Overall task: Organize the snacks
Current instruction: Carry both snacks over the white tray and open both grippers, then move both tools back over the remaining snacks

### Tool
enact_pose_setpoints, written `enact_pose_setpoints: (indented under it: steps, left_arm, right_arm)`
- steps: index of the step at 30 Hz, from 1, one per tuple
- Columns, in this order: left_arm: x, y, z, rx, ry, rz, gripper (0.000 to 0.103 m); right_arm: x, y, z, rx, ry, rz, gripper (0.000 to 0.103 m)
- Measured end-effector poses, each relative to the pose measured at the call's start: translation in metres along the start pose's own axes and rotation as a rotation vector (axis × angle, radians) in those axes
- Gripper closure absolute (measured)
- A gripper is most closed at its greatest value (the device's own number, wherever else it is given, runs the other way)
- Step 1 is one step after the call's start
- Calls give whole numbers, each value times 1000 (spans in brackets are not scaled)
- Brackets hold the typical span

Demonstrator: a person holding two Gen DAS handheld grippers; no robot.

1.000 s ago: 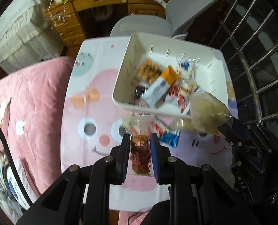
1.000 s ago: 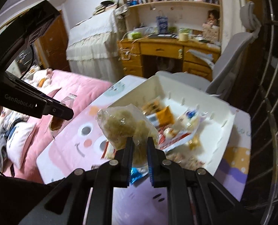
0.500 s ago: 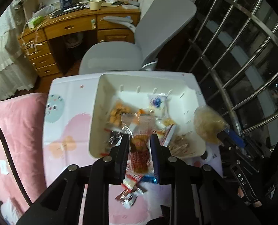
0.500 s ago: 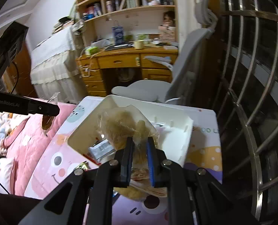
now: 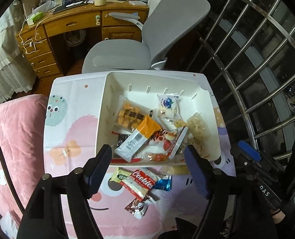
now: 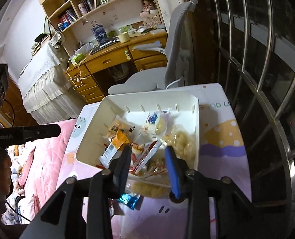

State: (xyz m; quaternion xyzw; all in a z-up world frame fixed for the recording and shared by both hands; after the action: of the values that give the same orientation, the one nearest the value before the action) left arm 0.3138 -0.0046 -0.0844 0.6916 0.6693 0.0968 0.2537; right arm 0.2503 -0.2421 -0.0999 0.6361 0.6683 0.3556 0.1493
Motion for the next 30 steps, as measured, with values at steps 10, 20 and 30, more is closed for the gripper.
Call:
enact_pose_setpoints:
  steps: [10,20,30]
  left_arm:
    - [32,-44,-21,17,11,66,27]
    - [66,-92,-42,46,26,156,24]
    - [90,-122,-45,66,3,194,22]
  right_arm:
    - [26,-35,-13,24,-19,104,50]
    - [69,-86,-19,42,-11,225,44]
    - [111,-138,-13,113,-8,200,41]
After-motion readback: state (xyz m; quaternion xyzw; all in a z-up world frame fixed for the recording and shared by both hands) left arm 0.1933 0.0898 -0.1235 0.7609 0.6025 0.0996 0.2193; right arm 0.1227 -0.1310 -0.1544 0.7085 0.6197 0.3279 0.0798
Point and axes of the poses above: each gripper's, at about its wrist camera, not at the fingertips, and z roughly the way its jaws point, x to its left, y to its top, the point moved 2 cm from there along z, roughly the way its jaws point, and after that the axes turned 4 degrees about -x, right-handed, at the moved point
